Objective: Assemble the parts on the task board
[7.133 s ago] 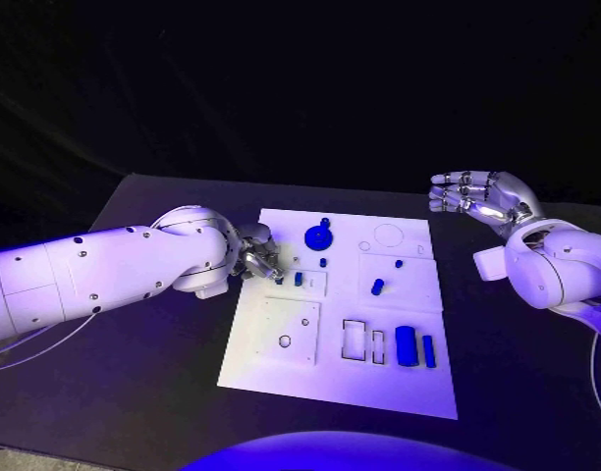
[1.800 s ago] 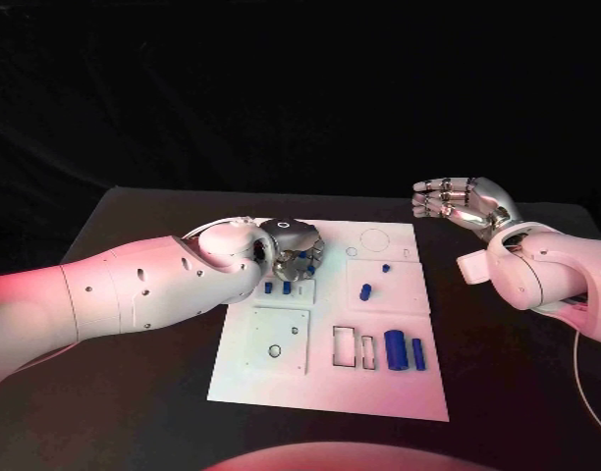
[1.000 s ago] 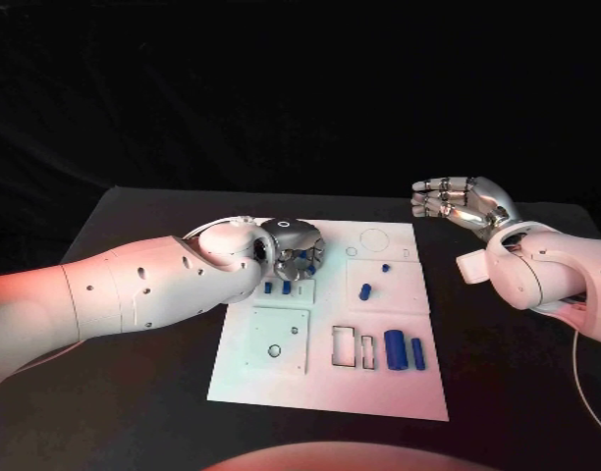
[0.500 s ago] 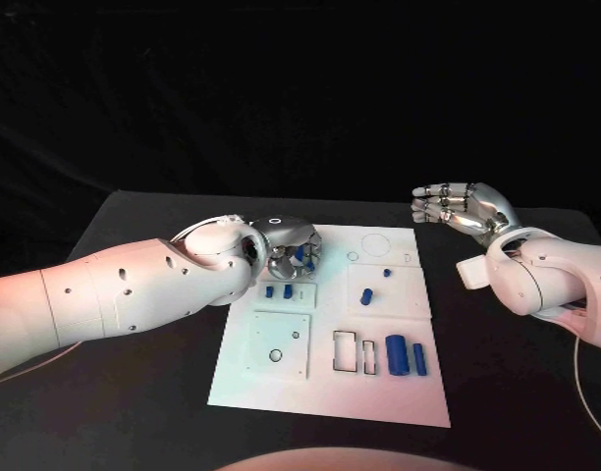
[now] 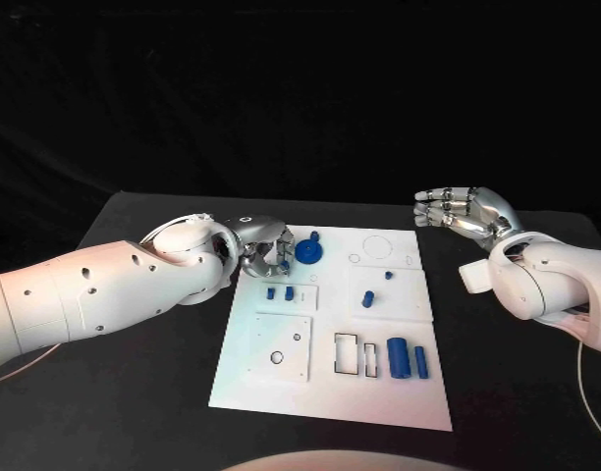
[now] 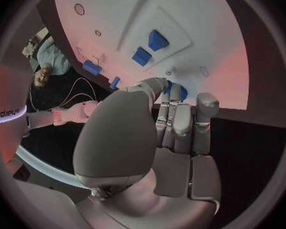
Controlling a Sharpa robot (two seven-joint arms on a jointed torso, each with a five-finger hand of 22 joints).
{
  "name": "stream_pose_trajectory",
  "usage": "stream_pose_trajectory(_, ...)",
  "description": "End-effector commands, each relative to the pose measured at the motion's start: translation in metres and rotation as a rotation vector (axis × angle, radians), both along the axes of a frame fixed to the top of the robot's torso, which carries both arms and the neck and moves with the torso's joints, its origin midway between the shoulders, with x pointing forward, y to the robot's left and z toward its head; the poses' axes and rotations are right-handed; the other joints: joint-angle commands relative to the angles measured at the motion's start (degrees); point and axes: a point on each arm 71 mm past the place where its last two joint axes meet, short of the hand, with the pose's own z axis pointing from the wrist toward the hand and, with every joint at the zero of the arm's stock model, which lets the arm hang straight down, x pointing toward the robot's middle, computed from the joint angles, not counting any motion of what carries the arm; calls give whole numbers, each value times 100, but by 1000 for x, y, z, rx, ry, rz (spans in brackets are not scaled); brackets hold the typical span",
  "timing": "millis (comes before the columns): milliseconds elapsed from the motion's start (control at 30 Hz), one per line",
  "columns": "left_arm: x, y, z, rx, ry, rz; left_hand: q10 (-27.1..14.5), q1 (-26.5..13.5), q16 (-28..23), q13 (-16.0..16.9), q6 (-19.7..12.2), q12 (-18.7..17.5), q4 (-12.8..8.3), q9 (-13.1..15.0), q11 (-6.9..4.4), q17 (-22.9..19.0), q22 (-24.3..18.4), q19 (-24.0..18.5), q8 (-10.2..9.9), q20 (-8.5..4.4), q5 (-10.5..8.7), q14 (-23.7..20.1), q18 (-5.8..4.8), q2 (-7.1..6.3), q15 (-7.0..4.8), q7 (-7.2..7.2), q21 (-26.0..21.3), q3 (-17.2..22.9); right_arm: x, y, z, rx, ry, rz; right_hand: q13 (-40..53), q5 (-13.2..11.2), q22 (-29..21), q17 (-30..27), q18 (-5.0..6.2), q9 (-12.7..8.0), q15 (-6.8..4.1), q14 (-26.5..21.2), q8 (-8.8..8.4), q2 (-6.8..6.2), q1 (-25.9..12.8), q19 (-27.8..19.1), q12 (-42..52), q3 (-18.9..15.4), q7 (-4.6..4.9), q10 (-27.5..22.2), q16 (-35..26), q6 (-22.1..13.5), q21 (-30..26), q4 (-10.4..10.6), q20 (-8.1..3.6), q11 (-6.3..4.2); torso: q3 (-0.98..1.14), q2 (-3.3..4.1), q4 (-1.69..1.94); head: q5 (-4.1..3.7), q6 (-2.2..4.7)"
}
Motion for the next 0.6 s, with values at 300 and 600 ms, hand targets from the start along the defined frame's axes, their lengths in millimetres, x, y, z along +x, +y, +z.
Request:
stream_pose_trajectory(300, 0, 7, -3, 7, 57, 18, 39, -38, 18, -11, 17, -44, -26, -6, 11, -11, 8, -12, -37, 24, -2, 8, -56, 3, 25, 18, 6, -18, -1, 1, 0, -1, -4, 20, -5, 25, -5, -5, -25, -10, -31, -10, 34, -11, 39, -29, 28, -8, 492, 17, 35, 20, 10, -19, -10, -6, 11, 7, -16, 16, -27)
stream_pose_trajectory(600, 0, 6, -4, 4, 62, 18, 41, -40, 18, -11, 19, -46, -26, -6, 11, -11, 4, -17, -38, 25, -2, 8, -55, 2, 25, 18, 3, -18, -1, 1, 0, 0, -5, 20, -5, 25, -5, -5, -25, -10, -31, -10, 34, -11, 39, -29, 28, -8, 492, 17, 35, 20, 10, -19, -10, -6, 15, 6, -20, 12, -44)
